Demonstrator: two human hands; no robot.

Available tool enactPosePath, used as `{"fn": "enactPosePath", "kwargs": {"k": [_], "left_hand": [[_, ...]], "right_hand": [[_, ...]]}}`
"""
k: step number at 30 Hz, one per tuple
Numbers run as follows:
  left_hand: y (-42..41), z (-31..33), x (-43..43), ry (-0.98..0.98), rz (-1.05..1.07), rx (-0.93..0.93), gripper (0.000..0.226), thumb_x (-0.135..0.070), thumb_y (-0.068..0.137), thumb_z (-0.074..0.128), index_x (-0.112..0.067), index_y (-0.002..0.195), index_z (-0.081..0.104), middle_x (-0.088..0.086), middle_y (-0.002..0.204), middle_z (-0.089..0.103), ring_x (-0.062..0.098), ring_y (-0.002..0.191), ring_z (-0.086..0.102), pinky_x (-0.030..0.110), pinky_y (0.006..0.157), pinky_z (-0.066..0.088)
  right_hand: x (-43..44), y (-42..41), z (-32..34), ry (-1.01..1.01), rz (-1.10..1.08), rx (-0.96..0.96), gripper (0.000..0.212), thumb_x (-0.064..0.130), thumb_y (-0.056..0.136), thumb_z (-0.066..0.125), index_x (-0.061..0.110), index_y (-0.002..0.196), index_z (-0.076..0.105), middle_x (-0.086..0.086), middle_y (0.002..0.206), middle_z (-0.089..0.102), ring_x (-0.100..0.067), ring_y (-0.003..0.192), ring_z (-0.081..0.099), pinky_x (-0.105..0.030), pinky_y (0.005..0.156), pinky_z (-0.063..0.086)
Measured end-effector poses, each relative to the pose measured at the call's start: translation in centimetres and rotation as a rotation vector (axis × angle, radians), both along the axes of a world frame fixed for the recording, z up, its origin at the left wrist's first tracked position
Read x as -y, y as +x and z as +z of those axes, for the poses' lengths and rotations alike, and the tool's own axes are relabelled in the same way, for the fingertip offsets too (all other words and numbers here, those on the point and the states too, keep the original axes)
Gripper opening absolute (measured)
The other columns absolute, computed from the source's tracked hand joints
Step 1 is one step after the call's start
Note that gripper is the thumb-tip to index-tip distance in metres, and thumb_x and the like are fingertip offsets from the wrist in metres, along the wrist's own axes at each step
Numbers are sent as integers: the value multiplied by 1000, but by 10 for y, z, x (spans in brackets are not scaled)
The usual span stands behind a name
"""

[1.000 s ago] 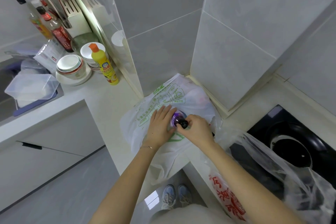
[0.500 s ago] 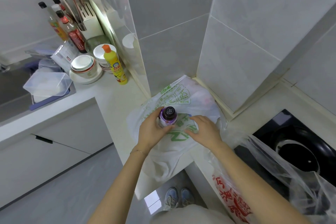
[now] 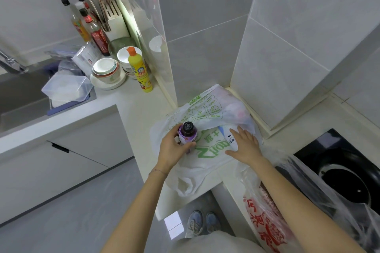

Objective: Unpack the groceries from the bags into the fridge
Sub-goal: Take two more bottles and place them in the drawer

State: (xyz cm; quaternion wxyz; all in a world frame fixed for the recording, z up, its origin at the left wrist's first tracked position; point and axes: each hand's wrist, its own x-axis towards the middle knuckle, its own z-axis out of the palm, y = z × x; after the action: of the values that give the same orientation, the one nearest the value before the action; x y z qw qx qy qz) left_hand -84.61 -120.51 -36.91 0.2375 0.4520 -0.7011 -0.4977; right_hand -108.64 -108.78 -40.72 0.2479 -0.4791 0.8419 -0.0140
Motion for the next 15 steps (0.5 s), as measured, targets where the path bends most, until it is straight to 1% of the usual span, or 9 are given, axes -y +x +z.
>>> {"fn": "enactPosePath", "kwargs": {"k": [2, 3, 4, 5, 6, 8, 10, 11, 15], "left_hand": [[-4, -1, 1, 10, 0, -1, 60, -32, 68, 84, -34, 122, 58, -18, 115, 64, 16, 101, 65, 37, 87, 56], [-6, -1, 2, 5, 5, 4, 59, -28, 71, 84, -31, 122, 57, -17, 115, 63, 12, 103, 63, 26, 90, 53], [-7, 0, 4, -1, 11, 10, 59, -24, 73, 84, -28, 124, 56, -16, 115, 62, 8, 103, 59, 13, 88, 48], [-8, 2, 5, -2, 18, 14, 59, -22, 74, 84, -25, 124, 54, -15, 115, 61, 5, 103, 57, 5, 84, 43], [-9, 2, 5, 2, 19, 17, 59, -21, 74, 84, -23, 124, 54, -15, 114, 60, 4, 103, 56, 4, 83, 41], [-9, 1, 5, 5, 11, 25, 58, -21, 75, 83, -23, 123, 52, -17, 113, 59, 4, 103, 55, 10, 86, 44], [-9, -2, 6, 12, 16, 30, 59, -23, 75, 83, -22, 124, 52, -15, 115, 59, 3, 104, 56, 25, 91, 49], [-9, -3, 5, 13, 25, 31, 59, -23, 74, 83, -22, 125, 52, -15, 116, 59, 2, 105, 56, 29, 92, 50], [-10, -5, 3, 12, 63, 26, 57, -23, 74, 84, -26, 121, 52, -18, 113, 59, -9, 103, 54, 27, 90, 50]], "right_hand": [[-1, -2, -1, -21, -19, -20, 92, 52, 83, 65, 29, 154, 11, -3, 161, 6, -26, 147, 8, -39, 116, 12], [0, -2, -1, -26, -30, -34, 93, 51, 82, 66, 28, 153, 12, -6, 159, 10, -27, 146, 10, -38, 115, 15], [0, -2, -1, -25, -42, -52, 94, 50, 81, 68, 28, 153, 12, -8, 157, 13, -28, 144, 12, -38, 114, 17], [1, -2, -1, -20, -50, -71, 95, 50, 81, 68, 27, 153, 11, -9, 155, 15, -29, 142, 14, -38, 113, 19], [2, -2, -1, -13, -56, -87, 96, 50, 80, 68, 26, 153, 10, -10, 154, 16, -30, 141, 16, -38, 111, 21], [3, -3, -2, 0, -62, -96, 99, 51, 80, 68, 24, 154, 8, -10, 153, 17, -30, 141, 17, -39, 110, 23], [5, -5, -4, 6, -64, -76, 102, 50, 80, 69, 22, 154, 6, -9, 155, 16, -29, 142, 16, -41, 112, 22], [5, -7, -4, 7, -66, -66, 103, 50, 80, 70, 22, 154, 5, -9, 155, 16, -29, 143, 16, -41, 113, 21], [4, -10, -8, 1, -92, -71, 102, 48, 78, 72, 23, 154, 7, -9, 154, 17, -29, 142, 15, -40, 113, 20]]}}
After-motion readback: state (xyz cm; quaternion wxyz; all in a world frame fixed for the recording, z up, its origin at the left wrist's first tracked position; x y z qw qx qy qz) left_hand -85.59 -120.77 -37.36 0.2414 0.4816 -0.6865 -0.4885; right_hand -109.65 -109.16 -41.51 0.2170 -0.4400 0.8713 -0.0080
